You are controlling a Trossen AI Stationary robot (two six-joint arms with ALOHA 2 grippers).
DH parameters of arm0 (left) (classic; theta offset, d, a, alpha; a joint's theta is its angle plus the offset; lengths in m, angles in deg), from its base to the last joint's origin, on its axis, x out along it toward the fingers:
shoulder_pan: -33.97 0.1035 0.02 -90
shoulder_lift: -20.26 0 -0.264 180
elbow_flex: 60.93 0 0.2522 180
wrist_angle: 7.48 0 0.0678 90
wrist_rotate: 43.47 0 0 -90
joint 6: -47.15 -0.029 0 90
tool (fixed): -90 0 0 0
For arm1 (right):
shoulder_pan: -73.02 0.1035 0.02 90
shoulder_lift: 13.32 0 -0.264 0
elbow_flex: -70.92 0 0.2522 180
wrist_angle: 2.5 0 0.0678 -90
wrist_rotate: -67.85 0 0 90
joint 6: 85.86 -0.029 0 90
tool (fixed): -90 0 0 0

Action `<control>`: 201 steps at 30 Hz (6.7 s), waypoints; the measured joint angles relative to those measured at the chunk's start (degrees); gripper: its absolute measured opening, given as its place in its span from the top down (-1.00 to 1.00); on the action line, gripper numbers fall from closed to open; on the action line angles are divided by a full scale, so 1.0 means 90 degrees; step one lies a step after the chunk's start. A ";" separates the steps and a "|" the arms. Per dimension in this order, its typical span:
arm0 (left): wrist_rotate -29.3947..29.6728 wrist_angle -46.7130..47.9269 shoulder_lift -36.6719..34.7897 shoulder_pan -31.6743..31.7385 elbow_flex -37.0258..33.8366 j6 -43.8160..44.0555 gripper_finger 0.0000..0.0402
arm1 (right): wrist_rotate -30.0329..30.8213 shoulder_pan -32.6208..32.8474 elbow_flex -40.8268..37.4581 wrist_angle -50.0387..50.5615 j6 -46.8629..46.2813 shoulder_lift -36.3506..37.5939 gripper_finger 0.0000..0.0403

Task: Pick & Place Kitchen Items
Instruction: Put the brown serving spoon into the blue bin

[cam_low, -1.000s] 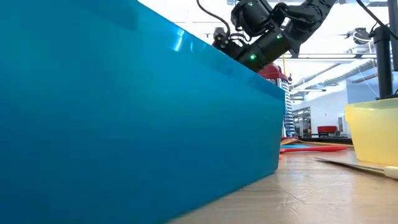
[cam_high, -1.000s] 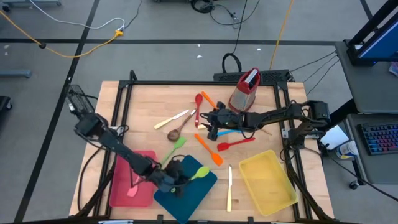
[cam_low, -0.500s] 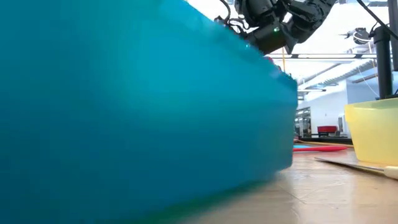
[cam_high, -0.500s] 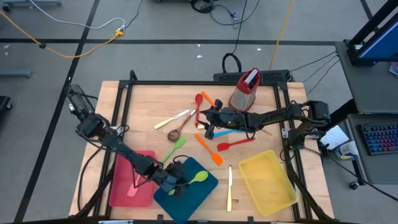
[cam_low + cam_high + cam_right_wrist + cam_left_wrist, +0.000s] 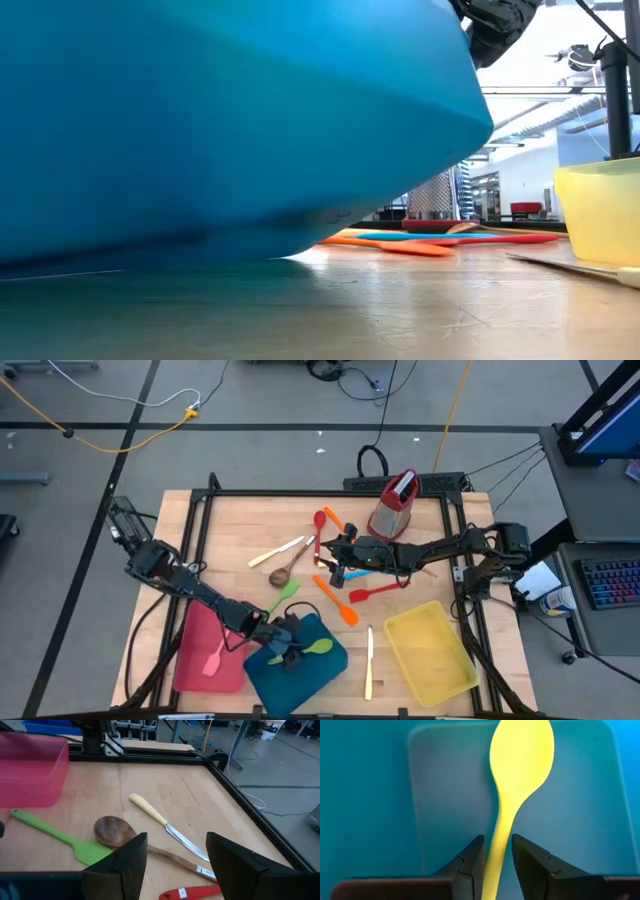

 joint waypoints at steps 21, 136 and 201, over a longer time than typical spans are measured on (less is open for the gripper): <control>-0.0319 0.0298 -0.1479 0.0134 -0.0007 -0.1353 0.57 | 0.0019 0.0510 0.0002 0.0264 0.0121 0.0000 0.03; 0.0635 0.1527 0.0008 0.4900 0.0015 -0.5238 0.32 | 0.0019 0.1750 0.0002 0.1283 -0.1005 0.0000 0.03; 0.1548 0.0196 -0.0810 -0.0444 -0.0002 -0.1148 0.81 | 0.0024 0.1458 -0.0002 0.2231 0.0153 0.0000 0.03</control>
